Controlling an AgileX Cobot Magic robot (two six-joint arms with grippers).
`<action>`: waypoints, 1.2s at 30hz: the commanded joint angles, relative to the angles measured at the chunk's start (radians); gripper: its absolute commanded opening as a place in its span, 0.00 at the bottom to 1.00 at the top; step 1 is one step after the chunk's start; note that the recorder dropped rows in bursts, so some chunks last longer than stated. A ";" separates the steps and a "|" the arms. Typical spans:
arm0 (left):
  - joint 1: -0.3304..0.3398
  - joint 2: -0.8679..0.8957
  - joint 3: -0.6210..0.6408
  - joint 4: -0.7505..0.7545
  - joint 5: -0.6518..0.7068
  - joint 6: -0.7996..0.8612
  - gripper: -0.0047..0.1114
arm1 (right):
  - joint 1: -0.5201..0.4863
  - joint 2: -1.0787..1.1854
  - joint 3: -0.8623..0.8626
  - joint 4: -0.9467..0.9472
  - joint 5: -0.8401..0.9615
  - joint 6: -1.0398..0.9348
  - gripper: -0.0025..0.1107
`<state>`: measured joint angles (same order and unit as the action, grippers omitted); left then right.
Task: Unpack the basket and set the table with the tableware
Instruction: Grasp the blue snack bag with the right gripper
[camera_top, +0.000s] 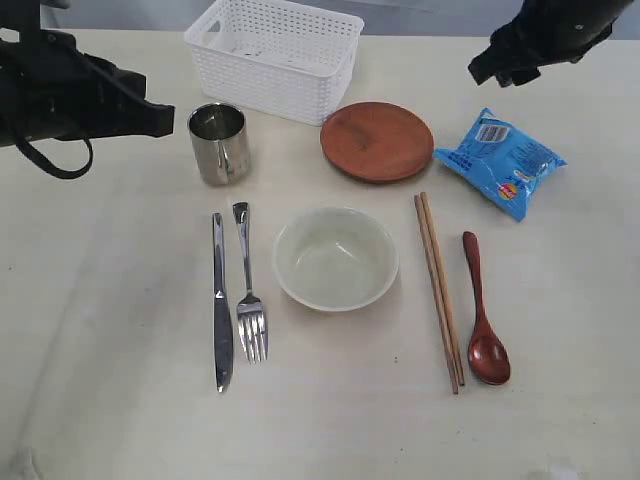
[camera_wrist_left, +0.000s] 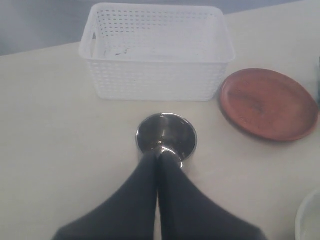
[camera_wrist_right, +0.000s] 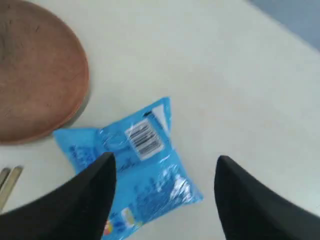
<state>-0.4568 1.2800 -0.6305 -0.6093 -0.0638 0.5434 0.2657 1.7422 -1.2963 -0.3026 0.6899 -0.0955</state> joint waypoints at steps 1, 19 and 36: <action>0.004 -0.001 0.006 0.003 0.011 -0.001 0.04 | -0.026 0.069 -0.062 0.276 0.162 -0.167 0.53; 0.004 -0.001 0.006 -0.002 0.019 -0.001 0.04 | -0.068 0.224 -0.063 0.234 0.144 -0.159 0.72; 0.004 -0.001 0.006 -0.003 0.017 -0.001 0.04 | -0.089 0.335 -0.063 0.209 0.073 -0.137 0.47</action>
<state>-0.4568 1.2800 -0.6305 -0.6093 -0.0488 0.5434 0.1832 2.0693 -1.3593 -0.0856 0.7535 -0.2365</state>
